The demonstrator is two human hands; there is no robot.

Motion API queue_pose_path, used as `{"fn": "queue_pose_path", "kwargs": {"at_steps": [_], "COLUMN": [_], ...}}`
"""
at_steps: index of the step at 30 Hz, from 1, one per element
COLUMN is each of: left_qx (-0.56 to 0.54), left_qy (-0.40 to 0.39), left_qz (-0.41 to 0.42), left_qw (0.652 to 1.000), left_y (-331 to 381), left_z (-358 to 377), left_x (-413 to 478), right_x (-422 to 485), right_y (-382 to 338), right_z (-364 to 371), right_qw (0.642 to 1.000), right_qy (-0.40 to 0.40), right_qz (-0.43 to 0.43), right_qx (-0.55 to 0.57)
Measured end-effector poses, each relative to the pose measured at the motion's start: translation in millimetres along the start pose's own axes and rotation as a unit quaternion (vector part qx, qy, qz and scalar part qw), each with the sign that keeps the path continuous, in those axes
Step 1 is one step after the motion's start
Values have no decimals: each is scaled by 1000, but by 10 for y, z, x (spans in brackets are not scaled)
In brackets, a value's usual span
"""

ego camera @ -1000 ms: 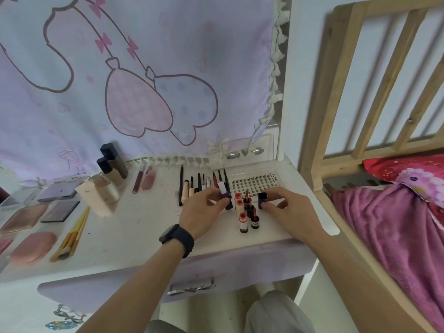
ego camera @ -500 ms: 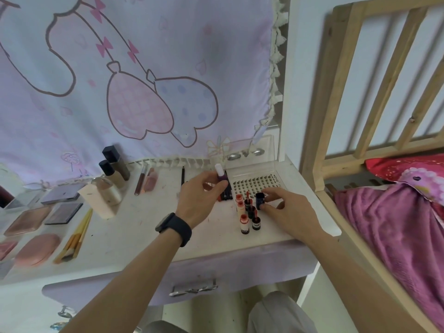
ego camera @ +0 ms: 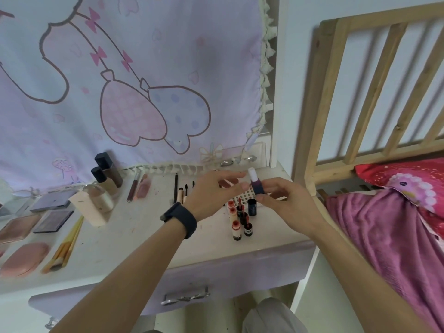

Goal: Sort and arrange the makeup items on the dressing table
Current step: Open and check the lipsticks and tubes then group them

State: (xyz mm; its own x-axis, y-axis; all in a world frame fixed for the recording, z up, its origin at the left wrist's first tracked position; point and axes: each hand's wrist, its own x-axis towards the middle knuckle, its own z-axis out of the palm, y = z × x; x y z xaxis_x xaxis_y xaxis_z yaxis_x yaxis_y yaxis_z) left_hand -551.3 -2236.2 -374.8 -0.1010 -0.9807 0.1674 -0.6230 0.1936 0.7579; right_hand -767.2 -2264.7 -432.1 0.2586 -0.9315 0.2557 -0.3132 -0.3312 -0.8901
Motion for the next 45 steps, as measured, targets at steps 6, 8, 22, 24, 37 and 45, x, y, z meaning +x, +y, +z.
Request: {"fn": "queue_pose_path", "kwargs": {"at_steps": [6, 8, 22, 24, 37, 45], "left_qx": [80, 147, 247, 243, 280, 253], "left_qy": [110, 89, 53, 44, 58, 42], "left_qz": [-58, -72, -71, -76, -33, -18], "left_qw": [989, 982, 965, 966, 958, 966], "left_y": [-472, -640, -827, -825, -923, -952], "left_z": [46, 141, 362, 347, 418, 398], "left_x": [-278, -401, -498, -460, -531, -622], "right_x": [-72, -69, -72, -70, -93, -451], "right_y": [398, 447, 441, 429, 402, 238], "right_z": [-45, 0, 16, 18, 57, 38], "right_qw": [995, 992, 991, 991, 981, 974], "right_qy": [-3, -11, 7, 4, 13, 83], "right_qz": [68, 69, 43, 47, 50, 77], "right_qx": [-79, -104, -125, -128, -185, -194]}}
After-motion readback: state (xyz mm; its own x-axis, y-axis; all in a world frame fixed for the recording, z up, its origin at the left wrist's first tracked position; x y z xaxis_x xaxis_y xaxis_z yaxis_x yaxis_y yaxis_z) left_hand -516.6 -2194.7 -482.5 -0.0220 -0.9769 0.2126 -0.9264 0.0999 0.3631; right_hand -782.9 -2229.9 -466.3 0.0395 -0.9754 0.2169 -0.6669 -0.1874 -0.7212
